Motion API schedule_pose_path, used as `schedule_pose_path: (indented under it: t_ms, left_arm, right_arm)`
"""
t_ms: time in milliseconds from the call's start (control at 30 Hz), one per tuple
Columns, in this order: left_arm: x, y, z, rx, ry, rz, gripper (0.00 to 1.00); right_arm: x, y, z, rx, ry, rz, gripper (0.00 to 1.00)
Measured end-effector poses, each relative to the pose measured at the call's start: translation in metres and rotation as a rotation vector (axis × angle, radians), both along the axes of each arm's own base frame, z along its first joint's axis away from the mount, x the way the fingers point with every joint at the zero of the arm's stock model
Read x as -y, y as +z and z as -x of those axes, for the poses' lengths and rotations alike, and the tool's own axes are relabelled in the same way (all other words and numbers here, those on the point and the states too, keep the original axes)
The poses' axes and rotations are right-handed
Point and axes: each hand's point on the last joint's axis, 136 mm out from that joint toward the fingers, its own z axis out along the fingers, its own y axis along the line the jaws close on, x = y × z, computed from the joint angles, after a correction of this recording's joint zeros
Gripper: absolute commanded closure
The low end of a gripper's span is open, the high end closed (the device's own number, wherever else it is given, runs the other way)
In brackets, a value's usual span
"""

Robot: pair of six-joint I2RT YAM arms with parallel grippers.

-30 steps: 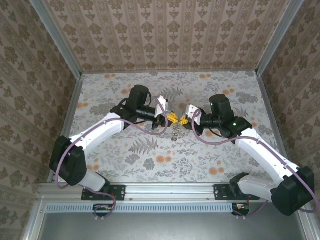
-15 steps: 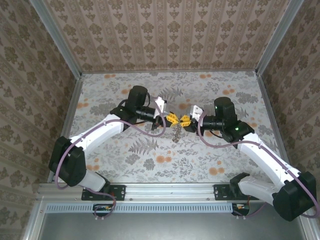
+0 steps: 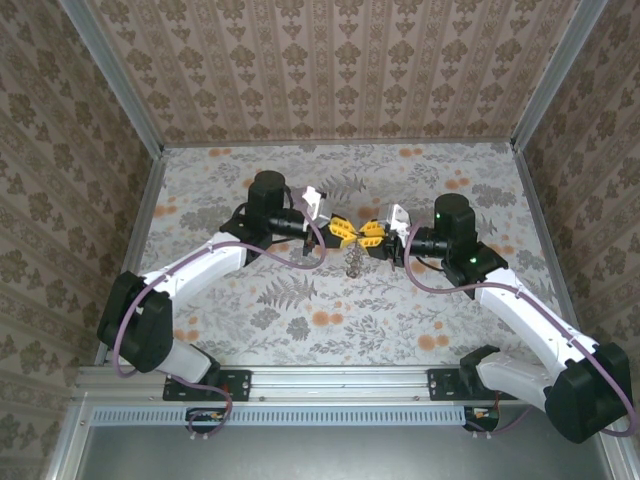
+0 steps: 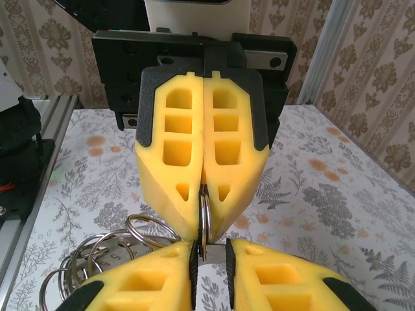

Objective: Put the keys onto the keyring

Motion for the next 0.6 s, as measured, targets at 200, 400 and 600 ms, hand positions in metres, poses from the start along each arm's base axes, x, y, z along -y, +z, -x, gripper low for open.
schedule_pose_path:
  t_ms: [200, 400, 600]
  left_arm:
    - [0.0, 0.005, -0.001, 0.006, 0.0, 0.016, 1.0]
    - [0.0, 0.005, -0.004, -0.001, 0.016, 0.013, 0.85]
    - [-0.001, -0.008, -0.004, -0.017, 0.03, -0.058, 0.82]
  right_arm:
    - [-0.001, 0.005, 0.001, 0.019, 0.013, -0.015, 1.0]
    - [0.0, 0.005, -0.001, 0.027, -0.011, -0.022, 1.0]
    - [0.003, -0.01, 0.0, 0.036, -0.045, 0.068, 1.0]
